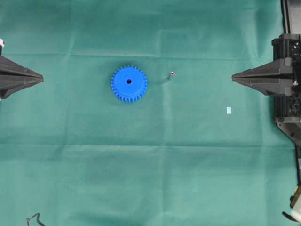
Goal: Insert the shaft into the center hole of the gear.
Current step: 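Move the right gripper left toward the small silver shaft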
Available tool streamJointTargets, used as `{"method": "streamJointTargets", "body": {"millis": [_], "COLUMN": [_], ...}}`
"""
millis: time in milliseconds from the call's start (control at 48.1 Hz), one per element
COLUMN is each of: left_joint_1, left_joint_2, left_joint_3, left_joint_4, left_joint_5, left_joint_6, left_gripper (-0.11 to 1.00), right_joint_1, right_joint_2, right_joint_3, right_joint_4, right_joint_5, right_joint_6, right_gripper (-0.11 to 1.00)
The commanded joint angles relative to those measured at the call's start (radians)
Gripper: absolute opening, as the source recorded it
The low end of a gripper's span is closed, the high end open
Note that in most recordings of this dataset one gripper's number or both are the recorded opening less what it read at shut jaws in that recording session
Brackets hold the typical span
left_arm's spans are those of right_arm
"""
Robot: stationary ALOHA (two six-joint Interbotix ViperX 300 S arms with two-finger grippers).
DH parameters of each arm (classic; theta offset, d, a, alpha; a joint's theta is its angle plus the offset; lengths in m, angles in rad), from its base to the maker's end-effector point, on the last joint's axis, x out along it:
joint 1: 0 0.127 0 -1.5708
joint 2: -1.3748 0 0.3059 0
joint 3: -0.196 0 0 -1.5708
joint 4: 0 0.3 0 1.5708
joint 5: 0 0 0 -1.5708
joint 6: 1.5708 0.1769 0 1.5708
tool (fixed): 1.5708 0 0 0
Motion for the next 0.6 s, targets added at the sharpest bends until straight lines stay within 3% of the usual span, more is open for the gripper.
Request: {"method": "streamJointTargets", "body": {"millis": [0,208,582], "left_joint_1": [-0.009,-0.009,-0.009], "left_joint_2": [0.008,0.008,0.009], "left_joint_3": [-0.037,-0.038,-0.038], "left_joint_4": [0.011,0.012,0.011], "left_joint_5": [0.002,0.005,0.021], "left_joint_6": [-0.008,-0.009,-0.011], "left_gripper": [0.00,0.00,0.00], "right_joint_1": [0.000,-0.015,-0.089], "right_joint_2": [0.008,0.043,0.216], "right_joint_3": [-0.012,-0.052,-0.080], "right_joint_4": [-0.006,0.006,0.037], "right_joint_5": [0.008,0.101,0.075], "right_joint_6": [-0.011,-0.002,0.000], "right_gripper": [0.03,0.03,0.03]}}
